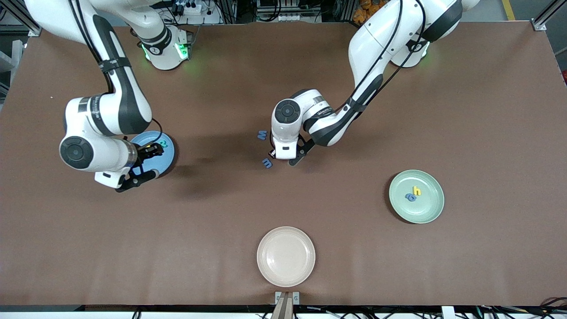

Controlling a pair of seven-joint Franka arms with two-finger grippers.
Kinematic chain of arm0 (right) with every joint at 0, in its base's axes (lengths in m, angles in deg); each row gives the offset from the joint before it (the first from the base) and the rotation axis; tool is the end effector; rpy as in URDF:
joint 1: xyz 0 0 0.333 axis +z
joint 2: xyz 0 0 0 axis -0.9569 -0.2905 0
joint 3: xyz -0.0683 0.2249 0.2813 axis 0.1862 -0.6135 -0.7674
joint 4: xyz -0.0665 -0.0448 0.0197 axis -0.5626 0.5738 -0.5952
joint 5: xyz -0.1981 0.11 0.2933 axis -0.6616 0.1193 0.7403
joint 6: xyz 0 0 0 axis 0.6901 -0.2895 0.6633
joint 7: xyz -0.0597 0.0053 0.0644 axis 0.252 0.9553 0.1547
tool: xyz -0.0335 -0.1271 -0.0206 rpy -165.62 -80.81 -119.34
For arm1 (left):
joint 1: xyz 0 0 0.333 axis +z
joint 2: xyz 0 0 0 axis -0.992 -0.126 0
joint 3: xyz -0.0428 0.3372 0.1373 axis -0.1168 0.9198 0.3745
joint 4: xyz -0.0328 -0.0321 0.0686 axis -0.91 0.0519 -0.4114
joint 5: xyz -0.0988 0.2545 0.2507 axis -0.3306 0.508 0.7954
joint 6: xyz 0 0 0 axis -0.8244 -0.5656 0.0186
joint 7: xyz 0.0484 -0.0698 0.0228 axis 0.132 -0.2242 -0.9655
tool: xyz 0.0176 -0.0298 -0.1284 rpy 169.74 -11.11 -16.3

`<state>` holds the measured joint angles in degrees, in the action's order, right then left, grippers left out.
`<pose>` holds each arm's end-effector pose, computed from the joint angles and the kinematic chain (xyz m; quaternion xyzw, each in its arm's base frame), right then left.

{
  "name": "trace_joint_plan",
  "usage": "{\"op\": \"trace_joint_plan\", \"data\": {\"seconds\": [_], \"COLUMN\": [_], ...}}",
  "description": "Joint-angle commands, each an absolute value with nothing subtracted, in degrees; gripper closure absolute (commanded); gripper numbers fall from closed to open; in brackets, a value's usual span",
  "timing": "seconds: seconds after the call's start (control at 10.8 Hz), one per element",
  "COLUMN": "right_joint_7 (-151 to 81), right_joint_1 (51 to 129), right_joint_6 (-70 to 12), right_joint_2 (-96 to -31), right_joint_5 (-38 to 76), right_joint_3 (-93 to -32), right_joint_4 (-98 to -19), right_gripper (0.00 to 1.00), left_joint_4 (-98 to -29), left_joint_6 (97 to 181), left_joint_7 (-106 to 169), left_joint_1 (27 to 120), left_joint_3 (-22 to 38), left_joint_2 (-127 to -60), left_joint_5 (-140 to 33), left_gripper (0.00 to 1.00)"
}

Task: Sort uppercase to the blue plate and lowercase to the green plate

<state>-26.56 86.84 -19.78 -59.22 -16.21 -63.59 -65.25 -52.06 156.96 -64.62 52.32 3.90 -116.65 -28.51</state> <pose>0.5759 0.0999 0.3600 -0.9697 -0.1844 0.1598 0.0092 0.4843 -0.5398 0.1997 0.9200 0.3890 -0.0408 0.0240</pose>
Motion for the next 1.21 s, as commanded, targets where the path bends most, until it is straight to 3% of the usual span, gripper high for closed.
{"op": "trace_joint_plan", "data": {"seconds": [0.0, 0.65, 0.83, 1.11], "right_joint_7": [-34.5, -65.8, -73.1, -83.6], "right_joint_1": [86.9, 89.2, 90.0, 91.5], "right_joint_6": [-18.6, -21.0, -26.5, -42.9], "right_joint_2": [-57.2, -56.1, -56.1, -56.6], "right_joint_5": [-16.8, -18.4, -18.4, -18.4], "right_joint_3": [-67.5, -82.6, -86.4, -91.0], "right_joint_4": [-65.6, -68.2, -71.4, -79.7], "right_gripper": [0.26, 0.22, 0.22, 0.22], "left_joint_4": [-51.2, -49.8, -49.8, -50.3], "left_joint_6": [156.3, 142.9, 140.3, 137.0], "left_joint_7": [-62.6, -49.3, -43.1, -31.5], "left_joint_1": [53.3, 62.3, 65.3, 72.0], "left_joint_3": [4.4, 4.3, 4.1, 3.8], "left_joint_2": [-115.0, -106.6, -104.5, -102.5], "left_joint_5": [-28.4, -28.9, -29.1, -29.3], "left_gripper": [0.94, 0.94, 0.94, 0.94]}}
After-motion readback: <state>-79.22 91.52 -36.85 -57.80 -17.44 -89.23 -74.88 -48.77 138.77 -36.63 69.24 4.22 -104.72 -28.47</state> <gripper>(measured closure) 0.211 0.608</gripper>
